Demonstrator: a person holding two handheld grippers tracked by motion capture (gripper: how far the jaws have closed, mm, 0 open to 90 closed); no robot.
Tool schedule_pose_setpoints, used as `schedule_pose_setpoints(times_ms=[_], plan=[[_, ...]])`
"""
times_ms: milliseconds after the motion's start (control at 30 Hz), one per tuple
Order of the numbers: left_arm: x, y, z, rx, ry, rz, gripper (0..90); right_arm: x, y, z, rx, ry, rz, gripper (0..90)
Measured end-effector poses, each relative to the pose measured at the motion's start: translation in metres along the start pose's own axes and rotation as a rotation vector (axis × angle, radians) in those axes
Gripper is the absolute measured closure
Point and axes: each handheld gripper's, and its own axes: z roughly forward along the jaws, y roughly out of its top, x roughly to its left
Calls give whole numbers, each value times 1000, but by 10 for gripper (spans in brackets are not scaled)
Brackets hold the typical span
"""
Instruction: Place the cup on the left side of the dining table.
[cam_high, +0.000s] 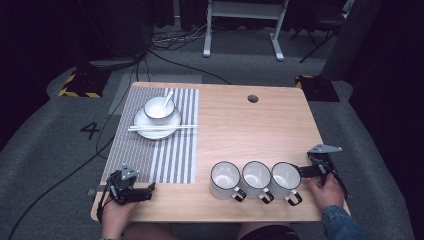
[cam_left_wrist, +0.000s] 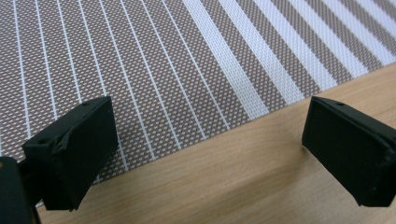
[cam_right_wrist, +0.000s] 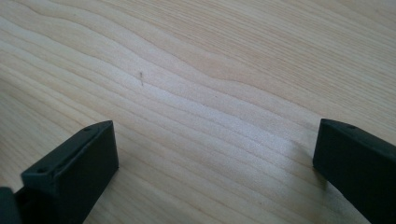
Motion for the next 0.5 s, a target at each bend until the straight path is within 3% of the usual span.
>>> schedule_pose_setpoints(times_ms=[67, 100, 400, 500], plan=[[1, 1, -1, -5, -8, -19, 93, 0, 0, 0, 0, 0, -1, 3], [1, 5, -5, -35, 1, -38, 112, 0, 0, 0, 0, 1, 0, 3], [-12, 20, -29, -147, -6, -20, 112, 0, 0, 0, -2, -1, 1, 3], [-19, 26, -39, -210, -4, -13, 112, 0, 0, 0, -2, -1, 0, 3]])
